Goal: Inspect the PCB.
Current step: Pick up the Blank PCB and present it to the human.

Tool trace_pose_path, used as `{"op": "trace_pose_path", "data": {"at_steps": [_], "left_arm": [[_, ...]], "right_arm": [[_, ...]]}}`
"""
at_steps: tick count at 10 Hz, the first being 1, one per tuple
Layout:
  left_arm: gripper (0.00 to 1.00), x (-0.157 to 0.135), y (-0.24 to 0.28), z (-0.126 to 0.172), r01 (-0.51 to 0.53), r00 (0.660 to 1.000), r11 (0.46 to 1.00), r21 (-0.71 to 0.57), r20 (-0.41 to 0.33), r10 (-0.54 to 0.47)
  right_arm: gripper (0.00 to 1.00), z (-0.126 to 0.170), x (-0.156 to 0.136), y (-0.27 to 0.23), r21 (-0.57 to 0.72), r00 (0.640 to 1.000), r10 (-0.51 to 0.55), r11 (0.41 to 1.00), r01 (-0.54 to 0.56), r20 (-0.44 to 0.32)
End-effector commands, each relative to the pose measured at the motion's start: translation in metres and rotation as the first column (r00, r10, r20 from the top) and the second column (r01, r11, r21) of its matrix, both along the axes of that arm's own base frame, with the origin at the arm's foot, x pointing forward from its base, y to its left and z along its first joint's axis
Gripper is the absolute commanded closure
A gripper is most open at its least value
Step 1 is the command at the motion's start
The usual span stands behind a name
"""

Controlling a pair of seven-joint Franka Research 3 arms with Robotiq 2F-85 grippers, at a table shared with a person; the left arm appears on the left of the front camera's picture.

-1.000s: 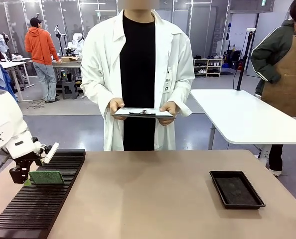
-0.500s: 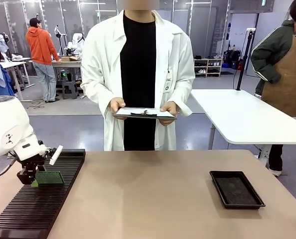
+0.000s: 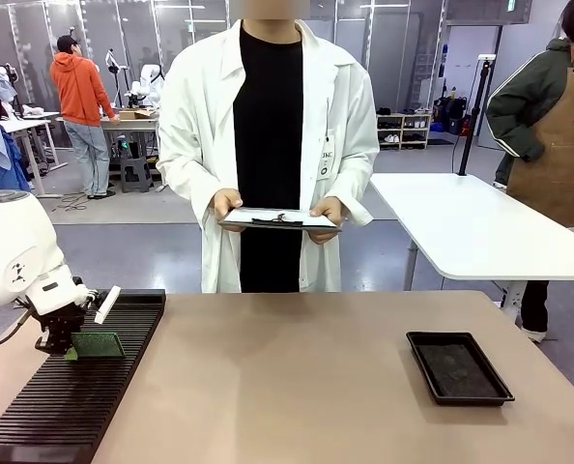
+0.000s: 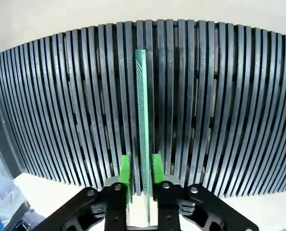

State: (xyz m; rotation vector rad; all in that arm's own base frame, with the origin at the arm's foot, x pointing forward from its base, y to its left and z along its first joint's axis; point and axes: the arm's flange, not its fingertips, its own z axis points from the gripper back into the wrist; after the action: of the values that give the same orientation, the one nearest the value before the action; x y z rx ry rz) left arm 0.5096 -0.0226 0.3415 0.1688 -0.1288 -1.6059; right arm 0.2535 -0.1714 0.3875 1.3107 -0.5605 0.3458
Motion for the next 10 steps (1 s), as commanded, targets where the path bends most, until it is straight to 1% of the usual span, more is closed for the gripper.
{"op": "trace_pose_path", "data": {"at_steps": [1,4,5,7,8,9,10], "left_arm": [[1.00,0.005,0.001,0.002,-0.015,1.000,1.000,-0.013,0.001,0.015],[1.00,-0.001,0.004,0.011,-0.029,0.999,1.000,0.011,-0.027,0.029],[1.00,-0.004,0.005,0.024,-0.061,0.998,0.998,-0.007,-0.028,0.061],[1.00,-0.017,0.015,0.070,-0.110,0.994,0.988,-0.104,-0.037,0.106],[1.00,-0.024,0.023,0.090,-0.154,0.987,0.974,-0.165,-0.075,0.143],[1.00,-0.030,0.032,0.103,-0.213,0.972,0.937,-0.277,-0.161,0.174],[1.00,-0.036,0.039,0.107,-0.280,0.946,0.866,-0.415,-0.274,0.175]], "right_arm": [[0.00,0.003,0.002,-0.001,0.008,1.000,0.000,1.000,0.000,0.020],[0.00,0.003,0.002,-0.001,0.008,1.000,0.000,1.000,0.000,0.020],[0.00,0.003,0.002,-0.001,0.008,1.000,0.000,1.000,0.000,0.020],[0.00,0.003,0.002,-0.001,0.008,1.000,0.000,1.000,0.000,0.020],[0.00,0.003,0.002,-0.001,0.008,1.000,0.000,1.000,0.000,0.020],[0.00,0.003,0.002,-0.001,0.008,1.000,0.000,1.000,0.000,0.020],[0.00,0.003,0.002,-0.001,0.008,1.000,0.000,1.000,0.000,0.020]]}}
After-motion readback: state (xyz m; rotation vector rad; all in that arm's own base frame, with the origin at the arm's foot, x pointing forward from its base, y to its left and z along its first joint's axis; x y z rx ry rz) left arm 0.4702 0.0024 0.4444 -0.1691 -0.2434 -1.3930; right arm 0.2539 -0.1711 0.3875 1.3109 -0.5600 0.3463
